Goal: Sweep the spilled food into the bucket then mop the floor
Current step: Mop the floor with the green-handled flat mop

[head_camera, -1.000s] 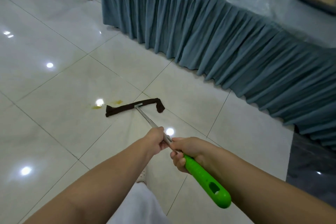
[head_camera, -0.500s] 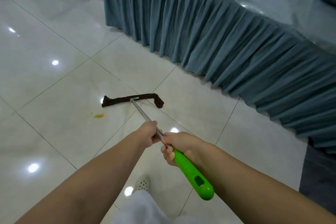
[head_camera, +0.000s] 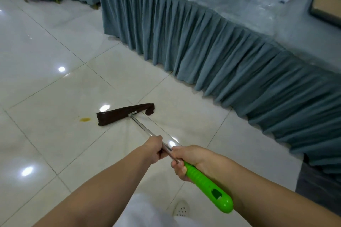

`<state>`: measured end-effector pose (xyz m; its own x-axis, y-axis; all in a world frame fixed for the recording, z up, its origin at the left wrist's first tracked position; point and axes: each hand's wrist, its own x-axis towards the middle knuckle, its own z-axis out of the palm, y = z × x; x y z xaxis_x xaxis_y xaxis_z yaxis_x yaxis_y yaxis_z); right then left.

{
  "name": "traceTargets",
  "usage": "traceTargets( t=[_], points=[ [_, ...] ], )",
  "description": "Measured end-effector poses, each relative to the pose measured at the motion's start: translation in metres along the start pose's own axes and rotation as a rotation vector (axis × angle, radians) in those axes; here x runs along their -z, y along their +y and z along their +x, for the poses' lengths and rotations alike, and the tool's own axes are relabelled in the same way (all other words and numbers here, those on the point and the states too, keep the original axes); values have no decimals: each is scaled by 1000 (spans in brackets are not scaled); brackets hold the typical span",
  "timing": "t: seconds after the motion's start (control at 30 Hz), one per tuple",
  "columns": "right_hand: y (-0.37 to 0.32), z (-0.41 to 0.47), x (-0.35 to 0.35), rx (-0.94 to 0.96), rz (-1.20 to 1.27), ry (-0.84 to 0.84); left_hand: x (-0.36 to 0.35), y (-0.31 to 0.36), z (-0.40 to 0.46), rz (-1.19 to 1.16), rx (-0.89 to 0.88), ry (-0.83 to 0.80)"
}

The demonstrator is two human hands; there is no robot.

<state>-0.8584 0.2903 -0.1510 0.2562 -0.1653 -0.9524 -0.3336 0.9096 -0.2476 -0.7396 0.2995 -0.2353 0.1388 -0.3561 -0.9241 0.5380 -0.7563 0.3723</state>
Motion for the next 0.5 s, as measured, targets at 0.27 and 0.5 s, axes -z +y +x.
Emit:
traceTargets(
  t=[0.27,0.5],
  points=[
    [26,-47,122,-29,-132,62,-114,-61,-18,-78,39,-113],
    [31,-92,189,-45,-301,94,-179,-89,-48,-248,114,-259]
  ],
)
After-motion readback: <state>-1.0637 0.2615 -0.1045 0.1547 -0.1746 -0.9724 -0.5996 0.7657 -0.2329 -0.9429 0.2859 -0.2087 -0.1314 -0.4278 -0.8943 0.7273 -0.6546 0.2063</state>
